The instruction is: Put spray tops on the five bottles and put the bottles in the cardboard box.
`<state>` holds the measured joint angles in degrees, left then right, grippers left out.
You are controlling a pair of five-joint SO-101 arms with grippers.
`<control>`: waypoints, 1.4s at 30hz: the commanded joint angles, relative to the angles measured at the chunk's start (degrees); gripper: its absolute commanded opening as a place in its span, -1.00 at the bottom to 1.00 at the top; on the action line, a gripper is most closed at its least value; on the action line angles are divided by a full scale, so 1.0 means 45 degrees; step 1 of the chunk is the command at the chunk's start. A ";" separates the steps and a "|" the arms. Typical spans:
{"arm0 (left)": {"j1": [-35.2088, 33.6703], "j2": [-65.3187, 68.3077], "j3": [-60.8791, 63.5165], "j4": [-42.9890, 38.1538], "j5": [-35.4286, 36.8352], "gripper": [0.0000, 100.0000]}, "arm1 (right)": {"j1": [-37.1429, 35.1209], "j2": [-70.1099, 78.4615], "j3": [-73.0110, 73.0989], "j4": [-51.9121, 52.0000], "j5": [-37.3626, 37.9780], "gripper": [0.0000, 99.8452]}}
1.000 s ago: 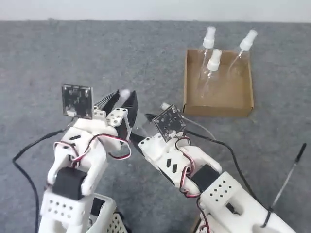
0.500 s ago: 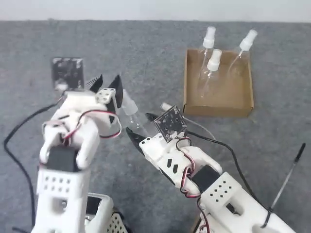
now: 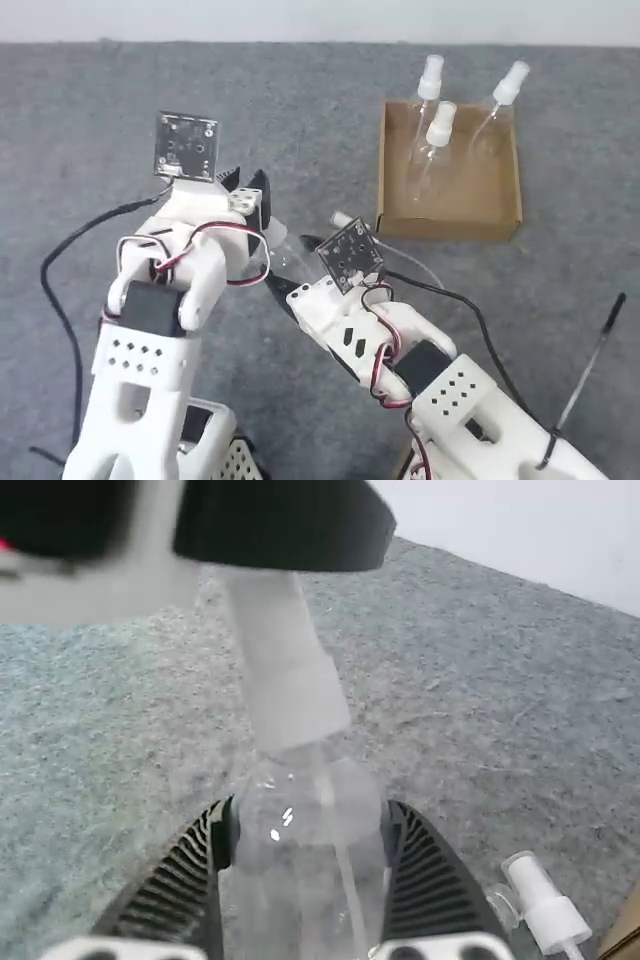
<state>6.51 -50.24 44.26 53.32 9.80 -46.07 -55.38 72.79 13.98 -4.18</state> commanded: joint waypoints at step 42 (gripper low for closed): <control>0.1387 -0.9436 0.7394 -0.0742 -0.0606 -0.47 | 0.0537 0.4952 -1.0530 0.6261 -0.0059 -0.99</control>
<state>12.40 -90.86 77.76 51.74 5.85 -42.46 -28.66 29.63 39.91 -4.18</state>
